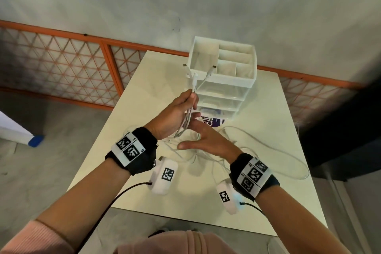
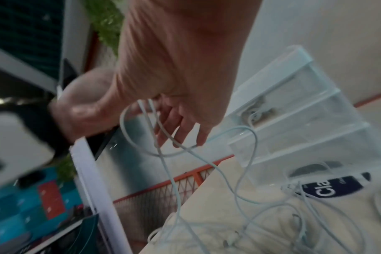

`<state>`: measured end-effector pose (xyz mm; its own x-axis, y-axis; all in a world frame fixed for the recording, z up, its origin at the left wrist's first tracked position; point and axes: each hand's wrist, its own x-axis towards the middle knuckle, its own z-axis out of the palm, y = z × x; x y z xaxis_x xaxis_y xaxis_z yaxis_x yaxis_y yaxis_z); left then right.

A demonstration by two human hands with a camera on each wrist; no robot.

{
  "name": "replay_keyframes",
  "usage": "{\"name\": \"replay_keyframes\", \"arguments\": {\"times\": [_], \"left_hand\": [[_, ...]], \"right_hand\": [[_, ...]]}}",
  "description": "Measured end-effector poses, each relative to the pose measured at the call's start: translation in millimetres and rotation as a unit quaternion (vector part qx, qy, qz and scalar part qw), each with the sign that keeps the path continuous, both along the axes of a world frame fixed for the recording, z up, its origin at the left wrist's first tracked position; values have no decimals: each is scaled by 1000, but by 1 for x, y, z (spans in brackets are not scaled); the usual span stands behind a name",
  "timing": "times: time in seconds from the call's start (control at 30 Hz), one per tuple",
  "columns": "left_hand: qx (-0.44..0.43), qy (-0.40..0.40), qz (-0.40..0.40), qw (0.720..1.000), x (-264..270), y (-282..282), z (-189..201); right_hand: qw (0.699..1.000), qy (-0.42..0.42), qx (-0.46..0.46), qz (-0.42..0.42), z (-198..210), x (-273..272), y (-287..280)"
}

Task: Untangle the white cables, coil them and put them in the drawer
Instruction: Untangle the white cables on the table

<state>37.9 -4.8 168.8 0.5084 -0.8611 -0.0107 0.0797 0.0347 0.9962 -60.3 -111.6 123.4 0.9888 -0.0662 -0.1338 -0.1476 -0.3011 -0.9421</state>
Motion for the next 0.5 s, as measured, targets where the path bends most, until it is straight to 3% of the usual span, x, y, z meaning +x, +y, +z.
{"name": "replay_keyframes", "arguments": {"times": [0.1,0.2,0.3,0.4,0.5], "left_hand": [[-46,33,-26,998,-1,3,16],[-84,43,-38,995,5,12,21],[-145,83,-22,986,15,17,27],[-183,79,1,980,23,18,36],[-185,55,23,981,28,19,39]], "right_hand": [[993,-33,-110,-3,-1,10,3],[986,-11,-167,12,2,14,-14],[957,4,-287,44,-2,14,-33],[958,-4,-285,13,-5,11,-50],[942,-15,-336,-21,-5,12,-63]]}}
